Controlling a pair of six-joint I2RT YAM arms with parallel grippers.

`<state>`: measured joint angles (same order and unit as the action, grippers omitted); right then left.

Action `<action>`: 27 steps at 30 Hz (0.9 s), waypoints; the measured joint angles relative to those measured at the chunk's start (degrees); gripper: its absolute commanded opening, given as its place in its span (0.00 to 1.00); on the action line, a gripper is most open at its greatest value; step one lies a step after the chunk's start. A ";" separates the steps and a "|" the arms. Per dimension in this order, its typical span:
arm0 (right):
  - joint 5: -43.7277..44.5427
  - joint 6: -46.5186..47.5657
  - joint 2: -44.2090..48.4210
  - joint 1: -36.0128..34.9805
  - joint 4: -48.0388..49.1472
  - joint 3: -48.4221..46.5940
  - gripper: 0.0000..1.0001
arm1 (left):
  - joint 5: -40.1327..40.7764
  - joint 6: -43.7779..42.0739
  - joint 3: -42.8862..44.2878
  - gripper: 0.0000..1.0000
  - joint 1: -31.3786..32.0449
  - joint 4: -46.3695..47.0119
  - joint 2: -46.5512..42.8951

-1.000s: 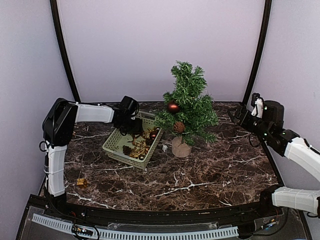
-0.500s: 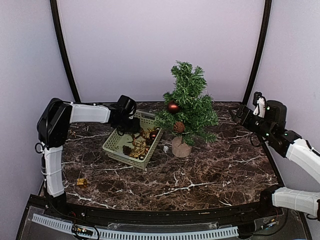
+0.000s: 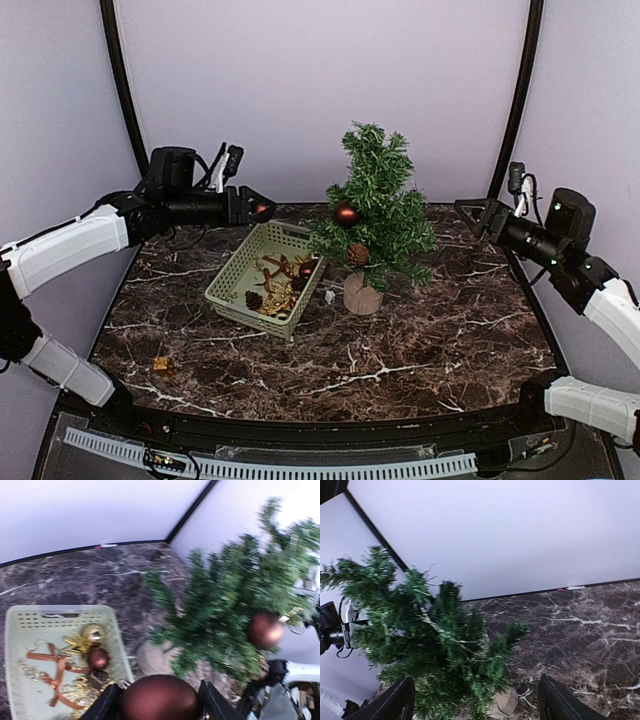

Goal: Decorate the small christmas tree
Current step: Pick up the ornament ball from the bin, then pass from the left arm to the right

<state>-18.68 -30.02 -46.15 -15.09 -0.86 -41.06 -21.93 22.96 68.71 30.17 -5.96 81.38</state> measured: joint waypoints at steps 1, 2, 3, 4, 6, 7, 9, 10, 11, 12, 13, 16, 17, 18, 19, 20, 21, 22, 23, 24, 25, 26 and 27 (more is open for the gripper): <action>-2.64 0.33 0.04 0.00 0.63 -0.39 0.85 | -3.37 0.22 -0.76 0.49 0.00 0.57 -1.49; -5.29 0.63 0.04 -0.02 1.38 -0.83 0.85 | -6.62 0.50 -1.29 0.49 0.00 1.01 -2.75; -7.30 0.83 0.02 -0.07 1.90 -1.22 0.85 | -9.22 0.76 -1.51 0.49 0.00 1.25 -3.56; -9.66 1.01 0.02 -0.37 2.64 -1.68 0.85 | -12.33 1.14 -1.53 0.49 0.02 1.51 -4.31; -12.98 1.31 0.00 -1.40 4.02 -2.71 0.85 | -17.73 1.73 -1.38 0.49 0.37 1.60 -5.51; -14.25 1.64 -0.07 -2.27 4.35 -3.34 0.85 | -20.04 1.81 -1.09 0.49 0.74 1.42 -5.88; -15.89 2.43 -0.46 -4.55 4.72 -4.92 0.86 | -23.54 1.92 0.35 0.49 1.44 0.63 -6.01; -16.35 3.19 -0.94 -6.47 4.66 -6.29 0.86 | -25.03 1.90 1.70 0.49 2.12 -0.55 -5.81; -16.63 3.69 -1.31 -7.80 4.74 -7.23 0.86 | -26.21 1.79 3.34 0.49 3.04 -1.68 -5.53; -16.92 4.68 -1.86 -9.97 4.66 -8.70 0.87 | -27.21 1.66 5.20 0.49 4.07 -2.73 -5.09; -17.00 5.55 -2.29 -11.50 4.57 -9.66 0.87 | -28.06 1.46 7.19 0.49 5.33 -3.96 -4.52; -16.85 9.09 -4.09 -17.38 3.58 -13.20 0.87 | -29.77 1.07 12.22 0.49 8.92 -6.56 -2.80; -16.57 10.64 -4.92 -19.52 3.06 -14.56 0.87 | -30.25 1.07 13.42 0.49 9.97 -7.15 -2.25; -16.00 12.26 -5.88 -21.57 2.36 -15.96 0.86 | -30.80 1.14 14.14 0.48 10.75 -7.67 -1.84; -15.34 14.19 -6.95 -23.71 1.31 -17.55 0.86 | -31.52 1.40 14.75 0.48 11.58 -7.98 -1.33; -14.60 15.78 -7.82 -25.42 0.50 -18.71 0.87 | -32.13 1.84 14.93 0.48 12.02 -8.02 -0.92; -13.81 17.59 -8.72 -27.17 -0.28 -19.82 0.86 | -32.65 2.36 14.93 0.48 12.17 -8.15 -0.52; -12.85 19.30 -9.53 -28.83 -1.11 -20.79 0.86 | -33.09 3.10 14.93 0.48 12.20 -8.31 -0.09; -12.15 20.68 -10.19 -30.14 -1.99 -21.57 0.86 | -33.57 3.85 14.93 0.48 12.24 -8.39 0.42; -11.34 22.21 -10.95 -31.63 -2.89 -22.51 0.86 | -33.99 4.61 14.93 0.48 12.39 -8.46 0.87; -10.45 23.96 -11.85 -33.24 -3.74 -23.56 0.86 | -34.47 5.42 14.93 0.48 12.46 -8.59 1.36; -9.29 25.73 -12.83 -34.91 -4.48 -24.63 0.85 | -34.82 6.25 14.93 0.48 12.50 -8.76 1.75; -8.04 27.47 -13.81 -36.57 -5.40 -25.66 0.85 | -35.12 6.86 14.93 0.48 12.63 -8.83 2.01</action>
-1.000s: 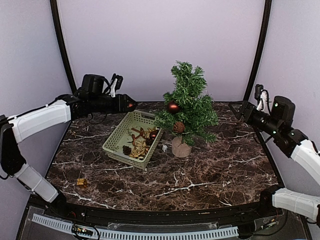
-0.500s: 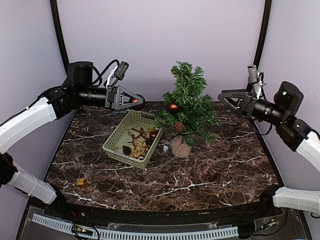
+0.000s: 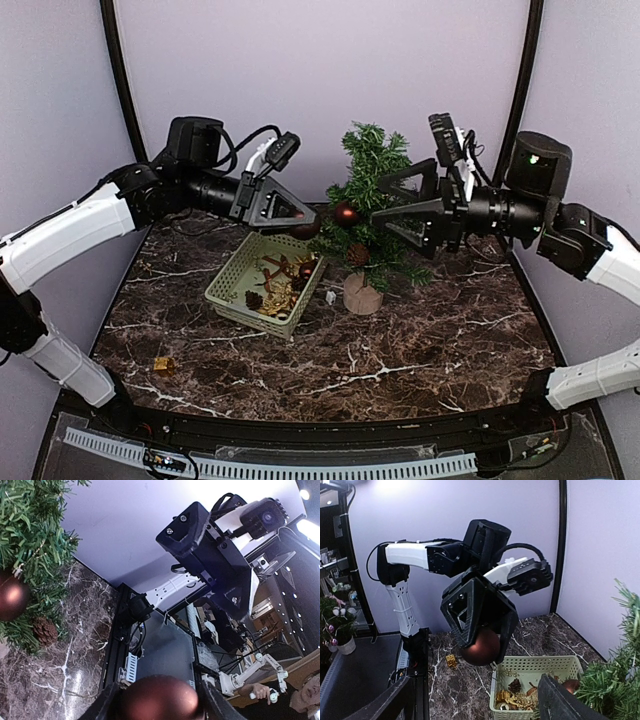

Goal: Decorate the small christmas tree
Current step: Pass from the left arm to the right

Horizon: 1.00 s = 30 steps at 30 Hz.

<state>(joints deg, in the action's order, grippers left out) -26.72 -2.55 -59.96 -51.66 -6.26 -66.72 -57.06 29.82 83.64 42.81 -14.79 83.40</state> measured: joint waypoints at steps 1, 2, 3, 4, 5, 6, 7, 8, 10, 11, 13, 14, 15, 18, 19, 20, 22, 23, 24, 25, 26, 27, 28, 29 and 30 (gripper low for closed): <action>1.31 1.62 -1.01 -1.57 -0.83 -0.96 0.84 | -0.44 0.74 0.00 0.48 0.20 -0.07 0.26; 2.73 3.06 -1.88 -2.89 -1.53 -1.68 0.84 | -0.76 1.40 0.00 0.48 0.39 -0.13 0.44; 4.26 4.46 -2.95 -4.46 -2.32 -2.60 0.84 | -1.09 2.08 0.00 0.48 0.63 -0.17 0.57; 6.25 6.16 -4.26 -6.16 -3.13 -3.54 0.84 | -1.31 2.60 0.00 0.48 0.90 -0.20 0.61; 7.56 7.28 -5.20 -7.28 -3.54 -4.02 0.84 | -1.53 2.97 0.00 0.48 1.01 -0.22 0.66; 9.42 8.79 -6.45 -8.83 -4.46 -4.74 0.84 | -1.84 3.43 0.00 0.47 1.16 -0.24 0.68; 10.82 9.86 -7.41 -9.90 -4.81 -5.20 0.83 | -2.05 3.74 0.00 0.47 1.25 -0.28 0.70; 12.20 11.10 -8.59 -11.04 -5.55 -5.84 0.83 | -2.23 3.93 0.00 0.47 1.36 -0.31 0.74; 14.86 13.14 -10.67 -12.72 -6.71 -6.93 0.83 | -2.54 4.17 0.00 0.47 1.46 -0.33 0.94; 16.09 14.12 -11.61 -13.31 -7.19 -7.43 0.82 | -2.67 4.33 0.00 0.47 1.51 -0.33 1.07; 17.81 15.43 -12.92 -14.05 -7.78 -7.91 0.82 | -2.97 4.44 0.00 0.47 1.68 -0.35 1.40; 18.80 15.93 -13.49 -14.43 -7.89 -8.09 0.81 | -3.13 4.50 0.00 0.47 1.70 -0.37 1.55; 19.71 16.46 -13.99 -14.69 -7.98 -8.31 0.80 | -3.21 4.50 0.00 0.47 1.70 -0.37 1.66; 22.38 17.81 -15.08 -15.61 -7.96 -8.85 0.75 | -3.61 4.52 0.00 0.47 1.73 -0.39 1.88; 22.88 18.23 -15.37 -15.93 -7.96 -9.05 0.74 | -3.63 4.52 0.00 0.47 1.73 -0.39 1.90; 23.47 18.51 -15.74 -16.31 -7.96 -9.33 0.72 | -3.69 4.52 0.00 0.47 1.73 -0.39 1.92; 24.30 19.19 -16.57 -16.79 -7.91 -10.01 0.70 | -3.89 4.52 0.00 0.47 1.73 -0.39 1.92; 24.72 19.52 -16.94 -16.98 -7.93 -10.38 0.69 | -4.00 4.52 0.00 0.47 1.73 -0.42 1.92; 25.11 19.74 -17.22 -17.03 -7.91 -10.62 0.68 | -4.04 4.55 0.00 0.47 1.73 -0.42 1.92; 25.46 19.96 -17.46 -17.11 -7.91 -10.82 0.68 | -4.07 4.55 0.00 0.47 1.73 -0.42 1.92; 25.94 20.09 -17.64 -17.25 -7.93 -10.99 0.66 | -4.15 4.57 0.00 0.47 1.73 -0.42 1.92; 26.38 20.33 -17.79 -17.35 -7.91 -11.15 0.64 | -4.26 4.57 0.00 0.47 1.73 -0.44 1.95; 26.71 20.57 -17.86 -17.44 -7.89 -11.21 0.62 | -4.39 4.59 0.00 0.47 1.73 -0.44 1.95; 26.93 20.65 -17.86 -17.49 -7.89 -11.21 0.60 | -4.55 4.61 0.00 0.47 1.75 -0.46 1.95; 27.19 20.81 -17.86 -17.57 -7.87 -11.26 0.57 | -4.66 4.70 0.00 0.47 1.79 -0.46 1.95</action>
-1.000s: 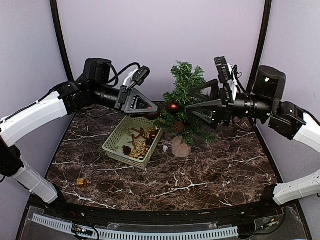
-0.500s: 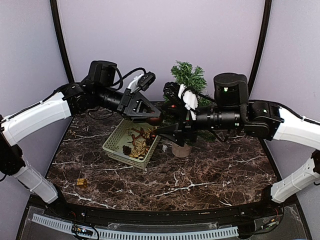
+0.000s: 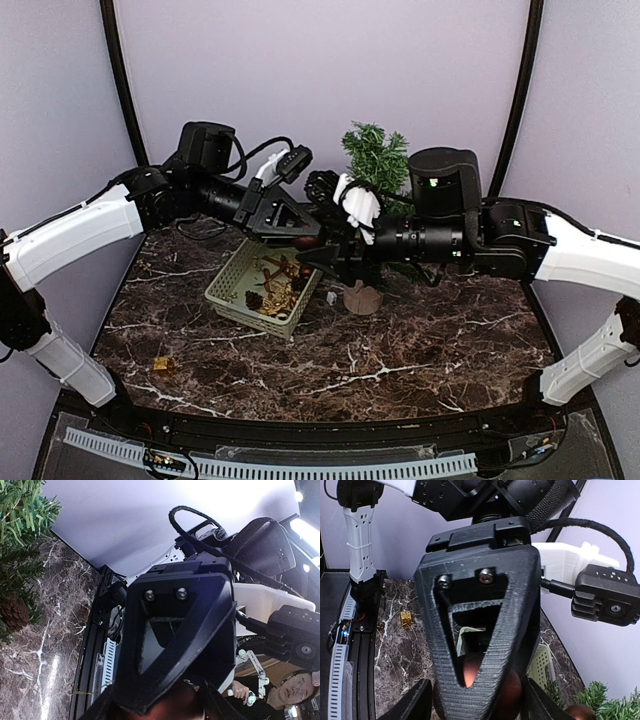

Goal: Decorate the small christmas tree
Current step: Pass from the left arm to the right

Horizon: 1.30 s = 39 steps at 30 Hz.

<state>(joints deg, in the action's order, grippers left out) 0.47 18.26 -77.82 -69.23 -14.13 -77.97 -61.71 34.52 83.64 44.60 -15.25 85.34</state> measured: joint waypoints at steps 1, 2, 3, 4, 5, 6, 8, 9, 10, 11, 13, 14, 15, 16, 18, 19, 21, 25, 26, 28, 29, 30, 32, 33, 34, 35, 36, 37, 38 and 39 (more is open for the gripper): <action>0.35 0.11 -0.02 -0.04 0.04 -0.02 0.54 | -0.09 0.04 0.00 0.47 0.02 0.00 0.00; 0.61 0.20 -0.04 -0.09 0.13 -0.02 0.51 | -0.22 0.11 0.00 0.47 0.04 0.00 0.00; 0.81 0.31 -0.09 -0.13 0.28 -0.02 0.49 | -0.26 0.17 0.00 0.47 0.07 0.00 0.00; 0.90 0.59 -0.13 -0.15 0.31 -0.02 0.47 | -0.31 0.22 0.00 0.47 0.09 0.00 0.00; 1.05 0.59 -0.15 -0.20 0.33 -0.02 0.46 | -0.35 0.31 0.00 0.47 0.09 -0.07 0.00; 1.16 0.57 -0.17 -0.26 0.33 -0.02 0.44 | -0.35 0.37 0.00 0.47 0.09 -0.11 0.00; 1.38 0.76 -0.17 -0.37 0.33 -0.02 0.42 | -0.39 0.39 0.00 0.49 0.09 -0.13 0.02; 1.55 0.81 -0.17 -0.42 0.33 -0.02 0.41 | -0.44 0.44 0.00 0.50 0.09 -0.13 0.04; 1.75 0.79 -0.17 -0.48 0.31 -0.02 0.41 | -0.46 0.44 0.00 0.52 0.09 -0.11 0.07; 1.88 0.79 -0.17 -0.50 0.33 -0.02 0.41 | -0.44 0.44 0.00 0.57 0.09 -0.11 0.07; 2.08 0.79 -0.17 -0.55 0.42 0.00 0.40 | -0.42 0.50 0.00 0.67 0.09 -0.04 0.07; 2.29 0.74 -0.17 -0.55 0.70 0.07 0.40 | -0.44 0.48 0.00 0.73 0.09 0.02 0.07; 2.49 0.74 -0.17 -0.55 1.27 0.22 0.40 | -0.42 0.35 -0.02 0.76 0.09 0.07 0.07; 2.69 0.72 -0.11 -0.55 1.70 0.42 0.40 | -0.37 0.57 -0.04 0.80 0.24 0.13 0.07; 3.37 0.52 0.39 -0.55 2.64 1.25 0.40 | -0.15 0.52 -0.11 0.84 0.31 0.26 0.07; 3.74 0.39 0.76 -0.55 2.99 1.75 0.40 | 0.00 0.52 -0.13 0.84 0.31 0.33 0.07; 4.39 -0.17 1.68 -0.55 3.85 2.69 0.40 | 0.68 0.20 -0.15 0.86 0.31 0.39 0.07; 6.03 -1.75 3.98 -0.55 5.14 4.20 0.40 | 3.39 -1.14 -0.70 0.89 0.31 0.74 -0.37; 6.78 -2.40 4.63 -0.55 5.20 4.68 0.40 | 4.13 -1.62 -0.96 0.89 0.31 1.05 -0.74; 8.20 -3.61 6.10 -0.52 5.64 5.68 0.41 | 6.34 -2.99 -2.03 0.90 0.28 1.09 -2.16; 8.98 -4.31 6.88 -0.55 6.03 6.21 0.41 | 7.91 -3.91 -2.69 0.91 0.20 1.14 -3.19; 9.97 -5.18 7.76 -0.52 6.43 6.73 0.41 | 9.29 -4.57 -3.19 0.91 0.13 1.16 -4.15; 11.69 -6.84 9.66 -0.15 6.86 7.67 0.41 | 12.31 -5.97 -4.13 0.92 -0.11 1.40 -6.16; 12.37 -7.87 10.69 0.22 6.99 8.11 0.41 | 14.08 -6.69 -4.74 0.92 -0.22 1.75 -7.30; 12.87 -8.59 11.50 0.59 7.15 8.46 0.41 | 15.30 -7.21 -5.18 0.92 -0.33 1.95 -8.17; 13.22 -9.53 12.52 1.29 7.37 8.96 0.41 | 16.87 -7.89 -5.79 0.92 -0.39 2.36 -9.22; 13.53 -10.54 13.62 2.23 7.52 9.51 0.41 | 18.34 -8.61 -6.36 0.92 -0.42 2.89 -10.14; 13.84 -11.56 14.73 3.41 7.61 10.08 0.41 | 19.74 -9.27 -6.80 0.92 -0.48 3.41 -10.78; 14.03 -12.20 15.58 4.35 7.69 10.49 0.41 | 21.00 -9.97 -7.02 0.92 -0.52 3.89 -11.15; 14.19 -12.98 16.44 5.53 7.69 10.91 0.41 | 21.88 -10.45 -7.10 0.92 -0.52 4.24 -11.21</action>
<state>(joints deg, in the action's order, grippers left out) 14.66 5.28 -61.39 -63.70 -6.44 -67.07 -39.83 24.08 76.53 44.07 -11.00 74.13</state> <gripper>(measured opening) 0.487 0.921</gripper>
